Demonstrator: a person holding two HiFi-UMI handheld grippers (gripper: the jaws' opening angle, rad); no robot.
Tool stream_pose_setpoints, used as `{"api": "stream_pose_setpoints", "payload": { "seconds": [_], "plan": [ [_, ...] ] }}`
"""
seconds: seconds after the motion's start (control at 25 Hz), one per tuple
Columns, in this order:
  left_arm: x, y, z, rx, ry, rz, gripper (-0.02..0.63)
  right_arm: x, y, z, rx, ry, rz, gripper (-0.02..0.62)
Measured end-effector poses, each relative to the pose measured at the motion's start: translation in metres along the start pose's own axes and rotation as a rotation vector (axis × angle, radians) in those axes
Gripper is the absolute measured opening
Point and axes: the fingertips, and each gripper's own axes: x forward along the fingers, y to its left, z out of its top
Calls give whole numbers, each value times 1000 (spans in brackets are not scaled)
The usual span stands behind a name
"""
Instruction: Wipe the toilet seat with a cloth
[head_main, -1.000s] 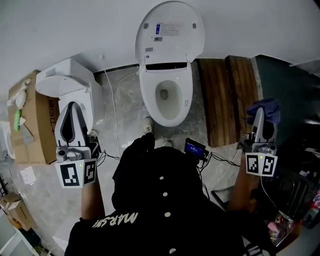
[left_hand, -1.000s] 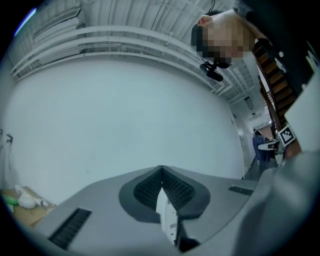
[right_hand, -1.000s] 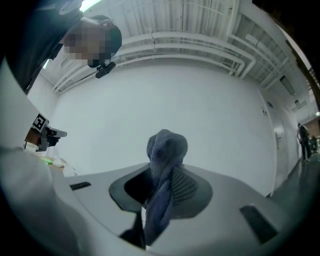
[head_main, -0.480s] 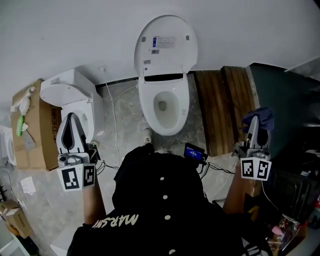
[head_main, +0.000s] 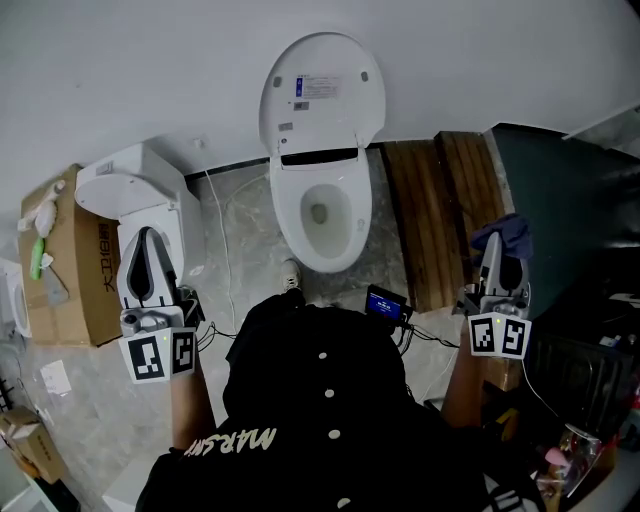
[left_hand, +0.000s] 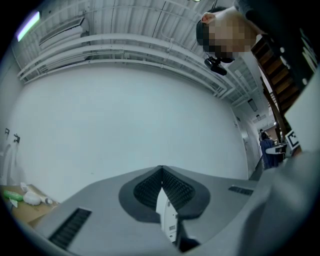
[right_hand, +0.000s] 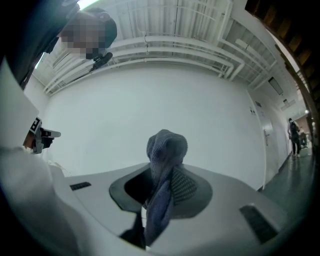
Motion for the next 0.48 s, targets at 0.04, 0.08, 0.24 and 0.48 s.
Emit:
{"api": "stream_pose_setpoints", "payload": {
  "seconds": [0.04,0.08,0.24,0.48],
  "plan": [
    [1,-1,0,0,-1,-2,9,0,1,0,0,0,4,84],
    [1,-2,0,1,0,-3,9,0,2,0,0,-1,8,84],
    [2,-7,0,0,1,-9,9,1,4,-3,7,3,22,84],
    [5,-16,3,-3,-6,-27,9,2,6,-4,8,14,37,86]
  ]
}}
